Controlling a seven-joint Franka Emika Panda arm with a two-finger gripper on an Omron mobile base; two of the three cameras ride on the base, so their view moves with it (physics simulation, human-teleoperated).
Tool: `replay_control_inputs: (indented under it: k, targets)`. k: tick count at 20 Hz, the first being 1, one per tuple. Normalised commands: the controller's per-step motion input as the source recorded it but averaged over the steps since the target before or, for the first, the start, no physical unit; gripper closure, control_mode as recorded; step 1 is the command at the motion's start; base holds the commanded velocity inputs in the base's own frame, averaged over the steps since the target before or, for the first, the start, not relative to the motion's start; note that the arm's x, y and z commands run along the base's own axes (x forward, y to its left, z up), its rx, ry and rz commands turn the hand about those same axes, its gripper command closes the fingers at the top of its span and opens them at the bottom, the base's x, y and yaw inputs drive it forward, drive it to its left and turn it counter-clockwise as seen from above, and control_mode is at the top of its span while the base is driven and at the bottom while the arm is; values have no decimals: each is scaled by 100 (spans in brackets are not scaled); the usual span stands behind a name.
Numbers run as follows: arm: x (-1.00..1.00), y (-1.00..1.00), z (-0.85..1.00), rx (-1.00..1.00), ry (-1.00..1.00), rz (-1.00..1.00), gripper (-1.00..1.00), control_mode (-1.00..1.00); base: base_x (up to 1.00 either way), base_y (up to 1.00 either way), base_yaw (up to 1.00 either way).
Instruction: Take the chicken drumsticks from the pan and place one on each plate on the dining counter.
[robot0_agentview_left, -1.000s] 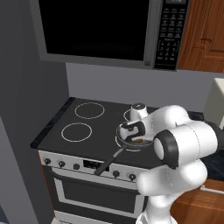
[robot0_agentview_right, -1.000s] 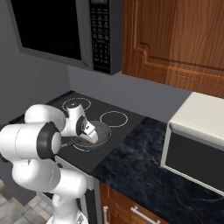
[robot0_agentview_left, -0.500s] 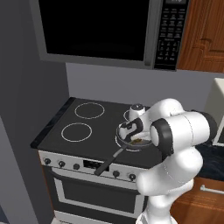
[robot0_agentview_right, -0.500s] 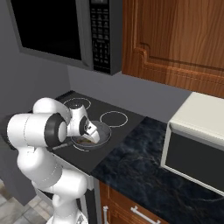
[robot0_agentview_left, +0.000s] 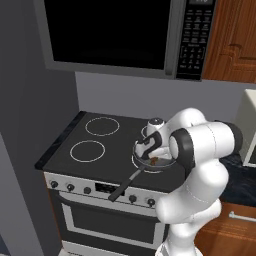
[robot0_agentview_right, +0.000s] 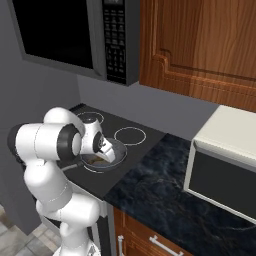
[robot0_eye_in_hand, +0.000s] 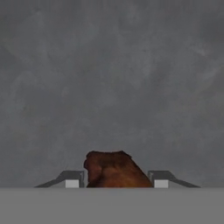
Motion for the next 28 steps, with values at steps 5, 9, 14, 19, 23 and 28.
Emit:
replay_control_inputs:
  k: [5,9,14,19,23,28]
  targets:
    - [-5,-1,-20,5,0,0,100,-100,0,0,0]
    - [-9,0,14,1,-4,0,100,-100,0,0,0]
    - [-17,0,77,0,-5,0,100,-100,0,0,0]
    - [-70,12,62,0,-11,0,100,-100,0,0,0]
    - [-70,11,61,0,-3,0,100,-100,0,0,0]
    - [-75,4,55,2,3,-3,100,-100,0,0,0]
